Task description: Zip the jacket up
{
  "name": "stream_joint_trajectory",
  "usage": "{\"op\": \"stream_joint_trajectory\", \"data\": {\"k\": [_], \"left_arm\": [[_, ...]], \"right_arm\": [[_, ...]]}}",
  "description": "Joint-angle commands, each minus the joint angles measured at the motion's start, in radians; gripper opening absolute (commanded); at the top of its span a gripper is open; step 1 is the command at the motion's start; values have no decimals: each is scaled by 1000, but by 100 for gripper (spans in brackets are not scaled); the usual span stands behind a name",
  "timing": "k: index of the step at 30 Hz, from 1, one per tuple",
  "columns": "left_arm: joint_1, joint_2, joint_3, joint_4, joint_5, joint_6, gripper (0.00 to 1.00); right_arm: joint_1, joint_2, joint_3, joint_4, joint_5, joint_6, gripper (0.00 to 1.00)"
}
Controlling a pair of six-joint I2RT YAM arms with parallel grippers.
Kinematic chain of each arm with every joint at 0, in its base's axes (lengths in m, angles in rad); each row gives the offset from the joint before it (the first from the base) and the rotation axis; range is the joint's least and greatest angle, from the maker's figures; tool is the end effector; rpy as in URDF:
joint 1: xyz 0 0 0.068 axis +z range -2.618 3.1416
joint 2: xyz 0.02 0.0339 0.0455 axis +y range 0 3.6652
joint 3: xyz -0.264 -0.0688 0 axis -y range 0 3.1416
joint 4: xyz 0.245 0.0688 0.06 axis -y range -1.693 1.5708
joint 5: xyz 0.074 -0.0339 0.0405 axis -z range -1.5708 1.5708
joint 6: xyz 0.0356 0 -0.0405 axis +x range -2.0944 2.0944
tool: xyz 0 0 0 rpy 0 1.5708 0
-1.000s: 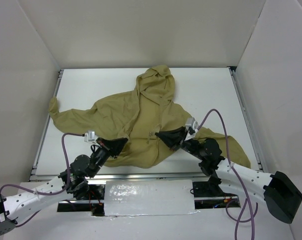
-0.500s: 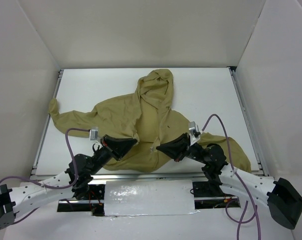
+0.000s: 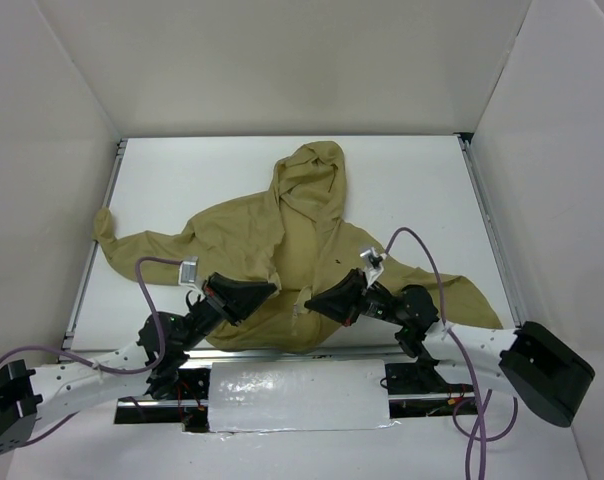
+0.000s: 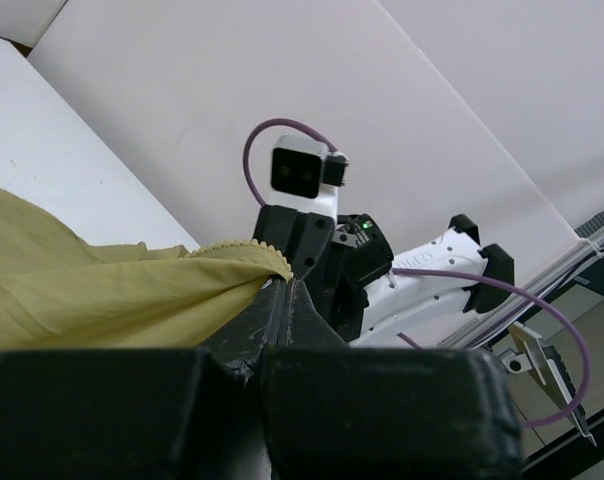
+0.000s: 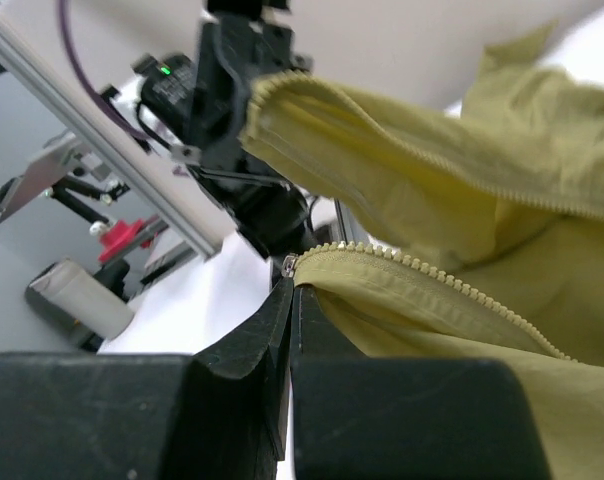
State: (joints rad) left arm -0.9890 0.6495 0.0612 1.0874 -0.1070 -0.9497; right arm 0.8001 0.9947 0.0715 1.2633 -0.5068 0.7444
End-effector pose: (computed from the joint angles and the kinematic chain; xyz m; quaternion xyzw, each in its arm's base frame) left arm 0.0817 -0.1173 0.2395 -0.0360 0.5106 -0.6925 0.5083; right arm 0.1067 0.1347 0.2108 -0.2202 0.5529 0.6552 0.4653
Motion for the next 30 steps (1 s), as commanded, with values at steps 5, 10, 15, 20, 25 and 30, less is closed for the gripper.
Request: {"op": "stream_joint_trajectory", "data": {"k": [5, 10, 15, 20, 25, 30], "left_arm": [[4, -2, -20, 109, 10, -24, 0], [3, -46, -23, 34, -17, -35, 0], [3, -60, -29, 23, -19, -55, 0], [3, -41, -21, 43, 10, -75, 0], [3, -22, -26, 65, 26, -86, 0], [3, -31, -34, 51, 13, -92, 0]], "right_arm": [[-2, 78, 57, 320, -55, 24, 0], [-2, 53, 99, 255, -64, 6, 0], [-2, 110, 131, 329, -99, 32, 0], [-2, 171, 151, 445, -125, 88, 0], [-1, 165, 171, 444, -137, 98, 0], [-2, 67, 175, 323, -141, 61, 0]]}}
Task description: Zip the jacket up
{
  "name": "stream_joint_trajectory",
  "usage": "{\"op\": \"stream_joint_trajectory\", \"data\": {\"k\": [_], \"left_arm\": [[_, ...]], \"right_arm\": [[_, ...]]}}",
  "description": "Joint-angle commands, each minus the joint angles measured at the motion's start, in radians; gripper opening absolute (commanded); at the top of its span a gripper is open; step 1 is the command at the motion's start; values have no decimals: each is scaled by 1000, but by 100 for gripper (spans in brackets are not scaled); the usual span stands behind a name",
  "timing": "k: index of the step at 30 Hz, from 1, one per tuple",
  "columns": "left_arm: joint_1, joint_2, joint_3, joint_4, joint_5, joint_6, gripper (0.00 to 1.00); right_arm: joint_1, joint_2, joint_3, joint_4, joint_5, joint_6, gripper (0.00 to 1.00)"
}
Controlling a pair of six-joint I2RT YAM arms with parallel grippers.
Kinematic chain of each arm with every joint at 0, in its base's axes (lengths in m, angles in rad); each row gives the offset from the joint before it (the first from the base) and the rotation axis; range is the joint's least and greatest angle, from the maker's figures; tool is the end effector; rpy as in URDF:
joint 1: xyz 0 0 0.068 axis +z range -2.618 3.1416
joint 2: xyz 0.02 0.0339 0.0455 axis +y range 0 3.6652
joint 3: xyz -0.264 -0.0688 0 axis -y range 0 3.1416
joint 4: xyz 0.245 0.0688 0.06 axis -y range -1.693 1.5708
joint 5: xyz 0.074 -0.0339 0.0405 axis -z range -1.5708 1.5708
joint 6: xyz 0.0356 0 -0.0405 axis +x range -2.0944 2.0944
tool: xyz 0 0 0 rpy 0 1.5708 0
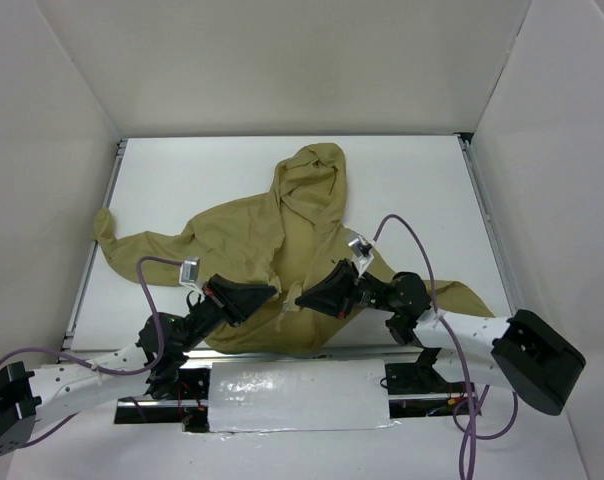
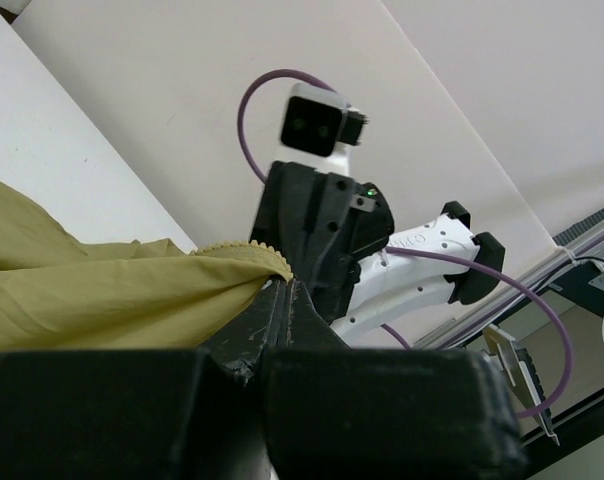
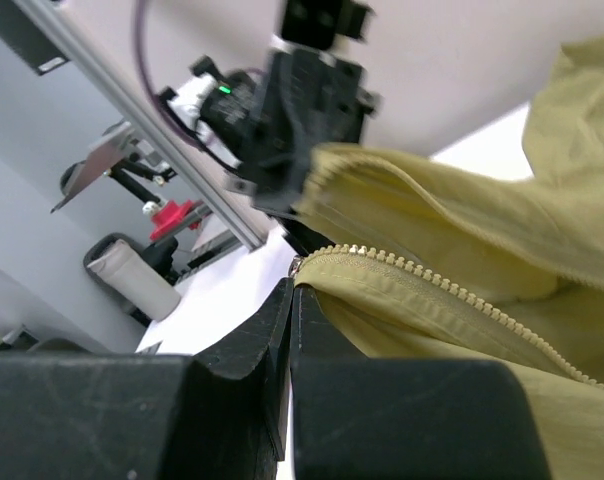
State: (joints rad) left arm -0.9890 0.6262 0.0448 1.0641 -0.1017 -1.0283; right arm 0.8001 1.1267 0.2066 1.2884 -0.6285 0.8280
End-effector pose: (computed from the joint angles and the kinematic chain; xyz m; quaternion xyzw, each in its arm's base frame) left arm 0.0803 -0.1156 0.2346 -0.0536 0.5160 -0.7090 0.4777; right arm 0.1234 0.1571 0.2303 -0.2474 0.5415 0.6903 0.4113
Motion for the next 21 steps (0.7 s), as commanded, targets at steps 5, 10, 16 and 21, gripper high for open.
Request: {"op": "stream_joint_trajectory", "data": {"k": [5, 10, 16, 21], "left_arm": [[3, 18, -5, 108, 34, -22, 0], [3, 50, 4, 158, 62, -36, 0], [4, 55, 4, 169, 68, -50, 0], [4, 52, -2, 178, 65, -56, 0]], "right_arm": [[1, -91, 43, 258, -13, -44, 0], [-1, -47, 42, 321, -16, -24, 0], [-1, -42, 54, 324, -19, -26, 0], [-1, -41, 57, 325, -17, -26, 0]]}}
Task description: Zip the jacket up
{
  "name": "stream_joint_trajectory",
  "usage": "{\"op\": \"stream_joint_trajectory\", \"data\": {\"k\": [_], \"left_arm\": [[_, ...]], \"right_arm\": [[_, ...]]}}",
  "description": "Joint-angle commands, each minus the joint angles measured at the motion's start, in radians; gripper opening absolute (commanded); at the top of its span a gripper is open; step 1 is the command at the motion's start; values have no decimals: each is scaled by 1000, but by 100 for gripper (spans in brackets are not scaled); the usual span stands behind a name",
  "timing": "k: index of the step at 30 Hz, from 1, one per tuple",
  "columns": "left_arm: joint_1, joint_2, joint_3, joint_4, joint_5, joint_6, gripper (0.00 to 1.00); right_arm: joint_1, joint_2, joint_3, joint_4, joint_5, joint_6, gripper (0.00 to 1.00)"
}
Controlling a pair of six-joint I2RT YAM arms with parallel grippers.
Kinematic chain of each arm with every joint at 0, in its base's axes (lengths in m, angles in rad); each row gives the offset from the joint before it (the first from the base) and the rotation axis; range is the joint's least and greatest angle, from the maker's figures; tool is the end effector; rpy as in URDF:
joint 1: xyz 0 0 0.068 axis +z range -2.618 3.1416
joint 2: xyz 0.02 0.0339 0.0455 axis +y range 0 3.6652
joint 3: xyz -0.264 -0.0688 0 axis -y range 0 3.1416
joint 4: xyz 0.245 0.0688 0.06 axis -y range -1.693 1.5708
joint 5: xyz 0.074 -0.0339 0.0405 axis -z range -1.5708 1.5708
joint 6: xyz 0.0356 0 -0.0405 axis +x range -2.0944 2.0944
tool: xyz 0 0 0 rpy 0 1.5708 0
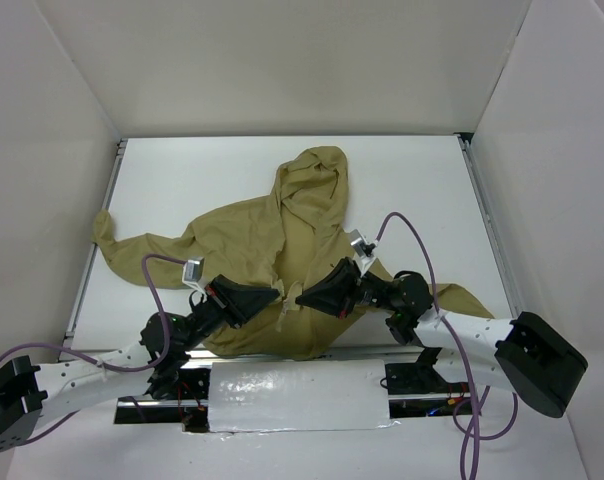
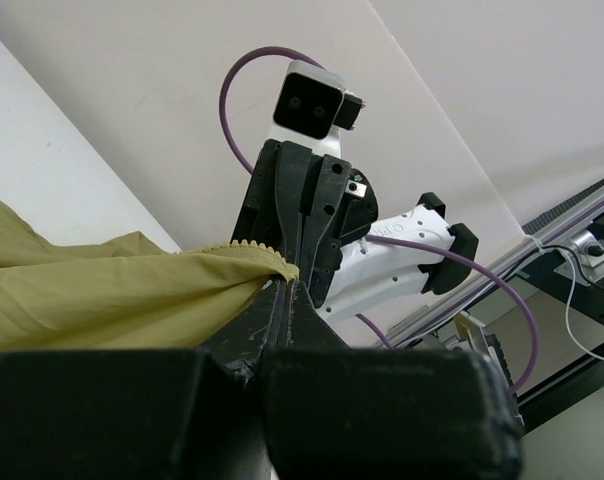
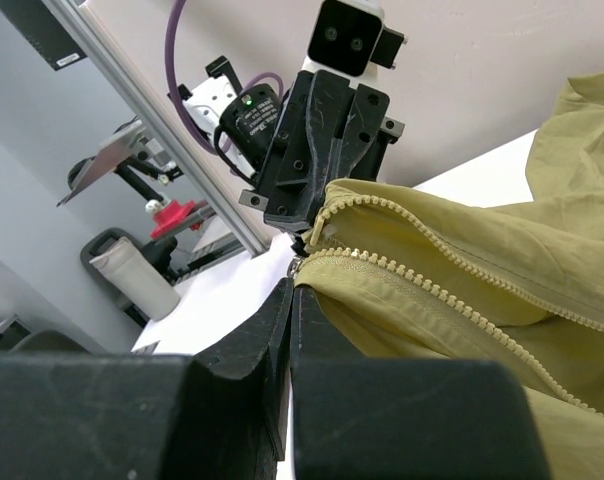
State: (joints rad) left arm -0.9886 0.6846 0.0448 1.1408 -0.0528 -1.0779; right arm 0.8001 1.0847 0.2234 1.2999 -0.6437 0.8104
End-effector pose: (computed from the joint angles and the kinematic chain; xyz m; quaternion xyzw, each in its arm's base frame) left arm 0.0807 -0.1192 0.2349 -0.0454 0.5081 -0.7318 0.4519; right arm 0.1202 0.1545 0.2436 -0.2644 0.5102 0.6948 0.4325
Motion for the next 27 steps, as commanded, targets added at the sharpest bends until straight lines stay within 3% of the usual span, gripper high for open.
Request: {"op": "stream_joint_trajectory", "data": {"k": [1, 27], "left_arm": [[4, -7, 0, 103, 18, -8, 0], [2, 6, 4, 103, 22, -16, 0]], "right_arm": [[-1, 1, 39, 314, -2, -8, 0], [-4, -2, 50, 297, 15, -33, 0]]}}
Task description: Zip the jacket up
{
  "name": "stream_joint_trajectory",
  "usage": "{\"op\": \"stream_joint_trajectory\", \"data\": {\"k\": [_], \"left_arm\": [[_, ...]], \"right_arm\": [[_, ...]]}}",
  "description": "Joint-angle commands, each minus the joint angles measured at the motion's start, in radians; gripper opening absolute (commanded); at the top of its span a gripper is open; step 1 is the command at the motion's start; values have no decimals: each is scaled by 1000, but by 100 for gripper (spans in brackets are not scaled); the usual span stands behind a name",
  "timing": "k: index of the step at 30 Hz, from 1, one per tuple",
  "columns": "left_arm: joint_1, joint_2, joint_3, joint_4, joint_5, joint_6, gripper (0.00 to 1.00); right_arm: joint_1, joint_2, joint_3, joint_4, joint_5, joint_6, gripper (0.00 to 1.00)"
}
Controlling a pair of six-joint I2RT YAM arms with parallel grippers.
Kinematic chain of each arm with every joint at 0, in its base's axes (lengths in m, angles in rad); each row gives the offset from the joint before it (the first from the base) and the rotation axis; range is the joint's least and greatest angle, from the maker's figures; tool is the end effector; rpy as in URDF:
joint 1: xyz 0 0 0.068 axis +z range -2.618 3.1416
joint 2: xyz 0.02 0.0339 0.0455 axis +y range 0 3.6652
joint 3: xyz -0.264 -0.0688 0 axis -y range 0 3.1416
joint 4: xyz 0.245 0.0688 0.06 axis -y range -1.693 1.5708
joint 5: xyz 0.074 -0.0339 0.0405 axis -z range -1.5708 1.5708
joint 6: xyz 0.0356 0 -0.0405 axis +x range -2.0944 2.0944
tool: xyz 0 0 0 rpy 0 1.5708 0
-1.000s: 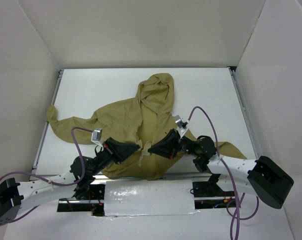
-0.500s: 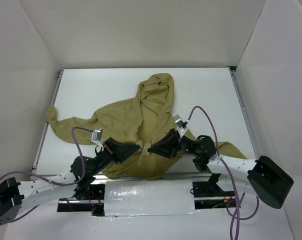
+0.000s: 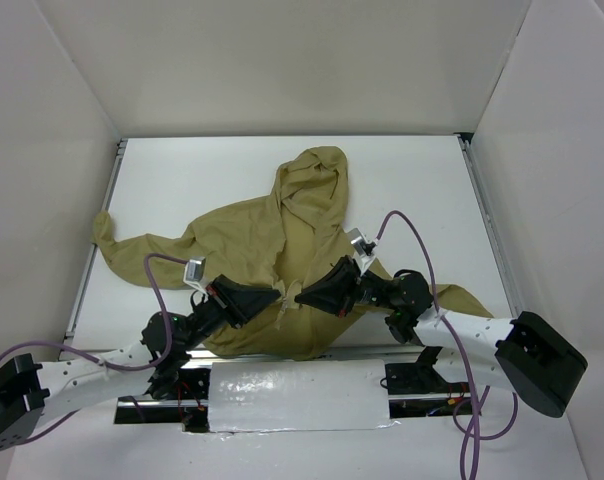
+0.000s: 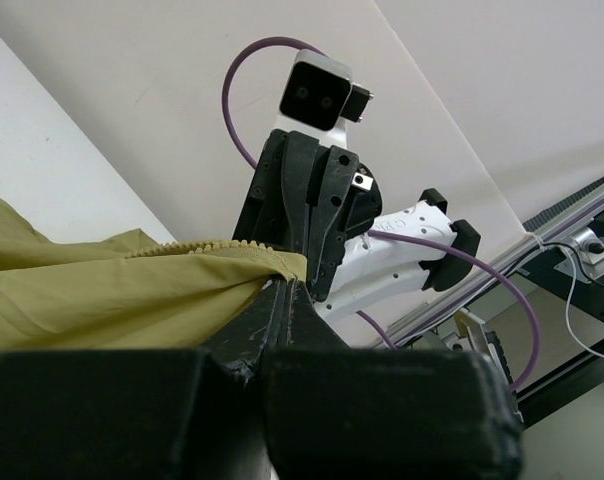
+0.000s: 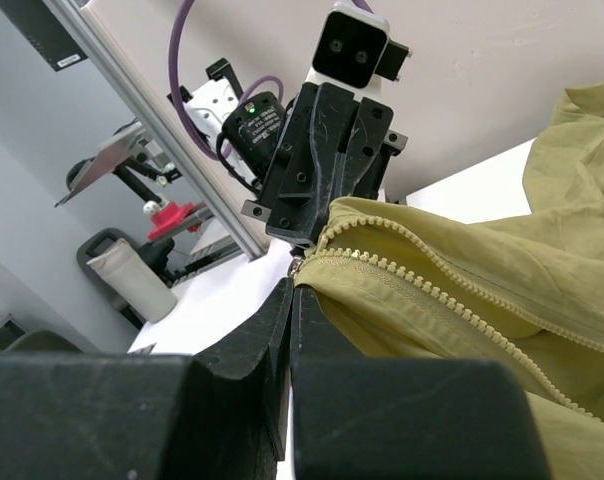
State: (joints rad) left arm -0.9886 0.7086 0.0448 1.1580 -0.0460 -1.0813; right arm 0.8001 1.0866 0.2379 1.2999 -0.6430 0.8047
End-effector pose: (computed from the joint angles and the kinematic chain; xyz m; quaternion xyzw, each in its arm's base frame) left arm 0.0816 -0.1210 0.2336 -0.0435 0.5111 -0.7320 0.4484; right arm 0.1214 0.1557 0.2476 -0.2666 0.5044 0.6947 0.4381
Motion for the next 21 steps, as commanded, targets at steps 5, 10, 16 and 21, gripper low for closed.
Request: {"op": "stream_joint_trajectory", "data": {"k": [5, 10, 16, 21], "left_arm": [[2, -49, -2, 74, 2, -12, 0], [4, -58, 4, 55, 1, -9, 0], [2, -38, -2, 71, 0, -12, 0], [2, -23, -2, 83, 1, -14, 0]], "right_arm": [[-6, -2, 34, 309, 2, -24, 0], [-4, 2, 21, 337, -1, -15, 0], [-4, 1, 34, 329, -10, -15, 0], [-4, 4, 32, 345, -14, -9, 0]]}}
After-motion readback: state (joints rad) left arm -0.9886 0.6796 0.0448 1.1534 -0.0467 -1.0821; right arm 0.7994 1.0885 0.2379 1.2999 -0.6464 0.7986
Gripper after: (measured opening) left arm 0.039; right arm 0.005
